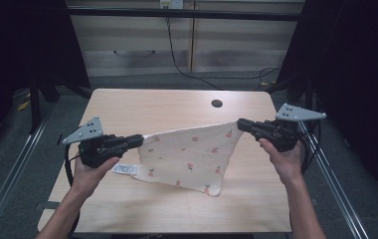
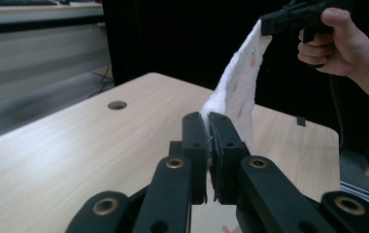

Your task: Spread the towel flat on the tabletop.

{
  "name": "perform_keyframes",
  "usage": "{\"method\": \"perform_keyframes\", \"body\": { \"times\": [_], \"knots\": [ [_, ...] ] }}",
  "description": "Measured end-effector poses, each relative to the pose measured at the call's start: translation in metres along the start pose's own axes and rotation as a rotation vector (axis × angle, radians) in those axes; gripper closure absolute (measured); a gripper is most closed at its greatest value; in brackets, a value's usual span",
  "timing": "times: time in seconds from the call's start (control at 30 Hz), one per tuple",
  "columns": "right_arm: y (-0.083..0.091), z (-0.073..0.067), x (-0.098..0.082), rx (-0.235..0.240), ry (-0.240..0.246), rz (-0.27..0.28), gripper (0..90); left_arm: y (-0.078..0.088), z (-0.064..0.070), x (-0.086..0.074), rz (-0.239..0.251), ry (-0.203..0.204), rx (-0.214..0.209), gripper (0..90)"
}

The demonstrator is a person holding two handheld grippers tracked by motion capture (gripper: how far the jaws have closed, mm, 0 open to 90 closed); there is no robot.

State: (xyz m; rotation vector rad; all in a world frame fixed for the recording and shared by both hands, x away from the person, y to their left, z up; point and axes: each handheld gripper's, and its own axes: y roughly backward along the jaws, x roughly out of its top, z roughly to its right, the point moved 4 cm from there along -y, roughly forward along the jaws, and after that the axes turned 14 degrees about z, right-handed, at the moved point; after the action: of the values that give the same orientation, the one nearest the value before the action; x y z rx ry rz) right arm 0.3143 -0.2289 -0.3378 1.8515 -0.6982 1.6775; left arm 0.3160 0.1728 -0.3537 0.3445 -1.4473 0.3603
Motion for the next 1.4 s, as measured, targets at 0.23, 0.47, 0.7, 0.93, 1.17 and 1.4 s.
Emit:
{"method": "perform_keyframes", "body": {
  "times": [0.23, 0.47, 0.7, 0.93, 1.17, 1.4],
  "knots": [
    [0.012, -0.019, 0.030, 0.027, 0.035, 0.034, 86.4, 0.013, 0.011, 0.026, 0.054, -0.023, -0.018, 86.4],
    [0.027, -0.045, 0.051, 0.052, 0.081, 0.063, 86.6, 0.031, 0.029, 0.044, 0.091, -0.014, -0.058, 86.4],
    [0.037, -0.059, 0.049, 0.063, 0.101, 0.060, 86.6, 0.037, 0.030, 0.032, 0.078, 0.016, -0.045, 86.3],
    [0.024, -0.035, -0.008, 0.026, 0.018, -0.043, 86.7, 0.014, 0.004, -0.013, -0.063, 0.010, 0.068, 86.4],
    [0.004, 0.001, -0.054, -0.026, -0.058, -0.152, 86.8, -0.010, -0.020, -0.053, -0.144, 0.105, 0.075, 86.3],
    [-0.010, 0.016, -0.078, -0.044, -0.074, -0.215, 86.5, -0.019, -0.034, -0.078, -0.166, 0.165, 0.091, 86.2]
  ]
}}
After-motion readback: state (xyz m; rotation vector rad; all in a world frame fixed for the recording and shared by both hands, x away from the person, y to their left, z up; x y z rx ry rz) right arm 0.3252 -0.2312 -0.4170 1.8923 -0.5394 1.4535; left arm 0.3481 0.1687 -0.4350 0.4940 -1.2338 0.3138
